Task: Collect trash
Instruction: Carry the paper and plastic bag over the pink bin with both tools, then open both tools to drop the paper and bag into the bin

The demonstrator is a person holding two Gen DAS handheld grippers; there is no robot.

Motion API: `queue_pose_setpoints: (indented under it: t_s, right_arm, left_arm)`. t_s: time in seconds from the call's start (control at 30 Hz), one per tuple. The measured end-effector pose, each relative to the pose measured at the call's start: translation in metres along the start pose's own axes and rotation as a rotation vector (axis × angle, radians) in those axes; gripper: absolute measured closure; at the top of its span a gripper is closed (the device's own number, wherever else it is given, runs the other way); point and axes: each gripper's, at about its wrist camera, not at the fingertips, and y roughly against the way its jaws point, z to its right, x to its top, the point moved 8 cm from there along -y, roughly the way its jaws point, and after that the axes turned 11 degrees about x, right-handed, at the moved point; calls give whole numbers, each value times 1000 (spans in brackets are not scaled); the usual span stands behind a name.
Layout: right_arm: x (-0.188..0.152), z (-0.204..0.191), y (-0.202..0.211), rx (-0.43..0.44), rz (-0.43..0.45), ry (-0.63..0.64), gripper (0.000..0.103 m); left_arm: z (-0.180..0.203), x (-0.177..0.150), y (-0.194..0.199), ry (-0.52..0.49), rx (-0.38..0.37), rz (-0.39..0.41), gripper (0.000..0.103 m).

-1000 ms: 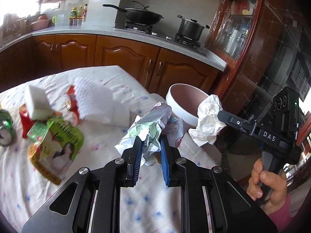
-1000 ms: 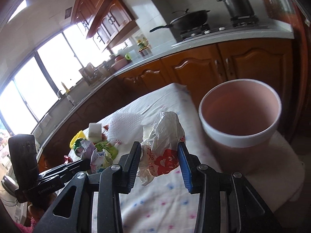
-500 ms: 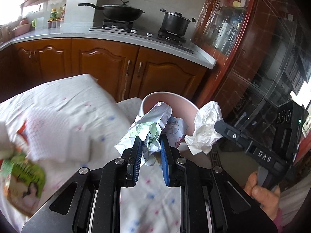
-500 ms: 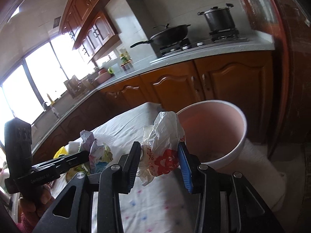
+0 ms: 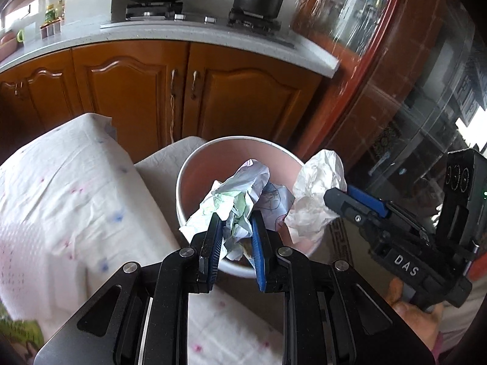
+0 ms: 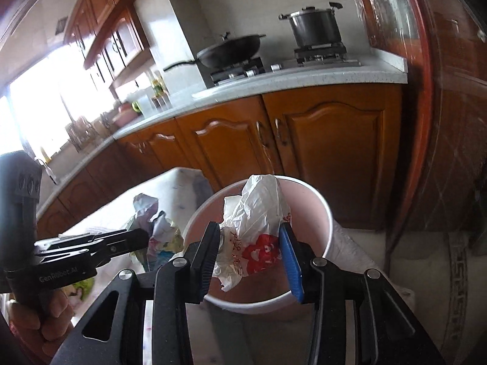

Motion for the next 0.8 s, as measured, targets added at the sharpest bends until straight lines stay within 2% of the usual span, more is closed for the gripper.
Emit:
queue_pose_setpoints:
  t_s: [0.3, 0.37, 0.4, 0.47, 0.5, 0.53, 0.57, 0.8]
  right_arm:
    - [-9, 22, -24, -19, -84, -20, 57]
    - [-9, 26, -28, -22, -92, -24, 56]
    - [-8, 29, -31, -20, -100, -31, 51]
    - [-9, 32, -33, -6, -108, -47, 46]
    - [-10, 32, -33, -3, -109, -51, 43]
    - [-10, 33, -32, -1, -107, -54, 37]
    - [-10, 32, -31, 1, -103, -53, 35]
    - [-6, 28, -22, 9, -78, -57, 31]
  left_arm:
    - [4, 3, -44, -8, 2, -101, 81]
    - [4, 3, -48, -4, -2, -115, 73]
    - [4, 3, -49, -1, -7, -121, 71]
    - [3, 2, -50, 0, -2, -121, 55]
    - [2, 3, -49, 0, 0, -115, 53]
    - [2, 3, -48, 1, -1, -110, 53]
    - [2, 3, -48, 2, -1, -111, 53]
    - [-11, 3, -39, 43, -12, -94, 52]
